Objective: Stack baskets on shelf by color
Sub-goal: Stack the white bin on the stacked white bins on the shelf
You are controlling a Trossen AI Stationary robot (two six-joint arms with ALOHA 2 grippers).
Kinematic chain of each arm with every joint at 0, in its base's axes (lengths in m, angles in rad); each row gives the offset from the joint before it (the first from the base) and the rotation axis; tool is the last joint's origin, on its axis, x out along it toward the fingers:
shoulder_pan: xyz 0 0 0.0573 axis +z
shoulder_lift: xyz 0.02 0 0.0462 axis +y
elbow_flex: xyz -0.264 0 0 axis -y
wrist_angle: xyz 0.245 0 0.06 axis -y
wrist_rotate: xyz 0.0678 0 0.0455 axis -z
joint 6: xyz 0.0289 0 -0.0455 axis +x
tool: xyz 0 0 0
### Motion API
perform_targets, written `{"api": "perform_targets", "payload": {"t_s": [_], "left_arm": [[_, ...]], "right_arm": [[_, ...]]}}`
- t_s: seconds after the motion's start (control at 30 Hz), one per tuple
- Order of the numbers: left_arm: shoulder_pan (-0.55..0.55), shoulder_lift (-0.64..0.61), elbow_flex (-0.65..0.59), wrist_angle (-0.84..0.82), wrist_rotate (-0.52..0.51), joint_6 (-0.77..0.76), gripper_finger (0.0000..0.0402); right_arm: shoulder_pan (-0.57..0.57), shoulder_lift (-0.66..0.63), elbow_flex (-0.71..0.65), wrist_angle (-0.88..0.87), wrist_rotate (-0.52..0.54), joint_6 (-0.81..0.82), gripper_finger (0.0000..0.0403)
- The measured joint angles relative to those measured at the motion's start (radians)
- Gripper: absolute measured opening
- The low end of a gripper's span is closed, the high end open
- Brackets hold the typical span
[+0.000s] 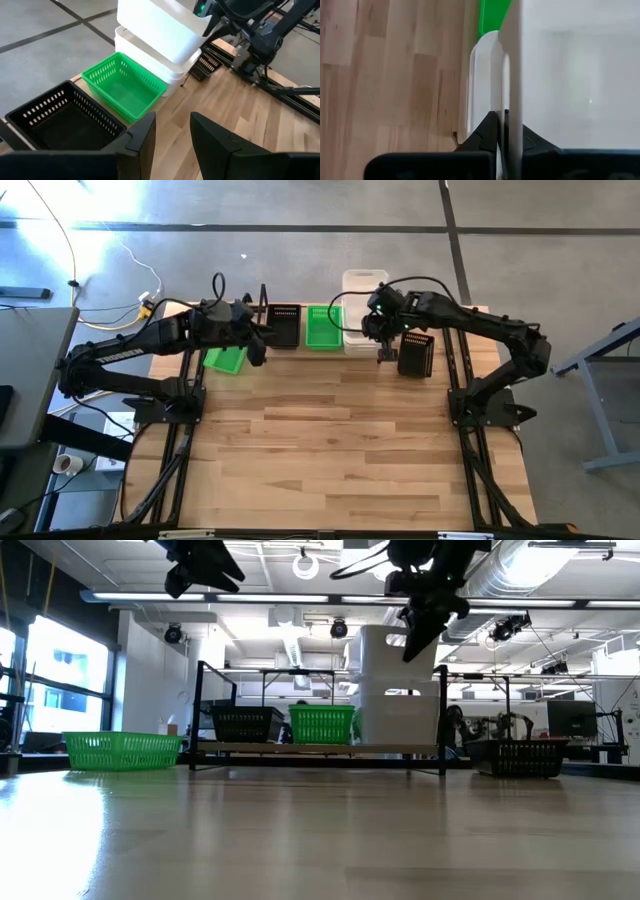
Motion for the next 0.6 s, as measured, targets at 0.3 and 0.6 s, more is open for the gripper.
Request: {"api": "perform_targets", "payload": {"t_s": [0.3, 0.6], "left_arm": [[0.019, 0.0, 0.0, 0.0, -0.005, 0.0, 0.0111], [0.019, 0.0, 0.0, 0.0, -0.007, 0.0, 0.0111]], "right_arm": [[0.006, 0.002, 0.0, -0.027, -0.026, 0.025, 0.0], [-0.017, 0.041, 0.001, -0.057, -0.028, 0.077, 0.0]]}}
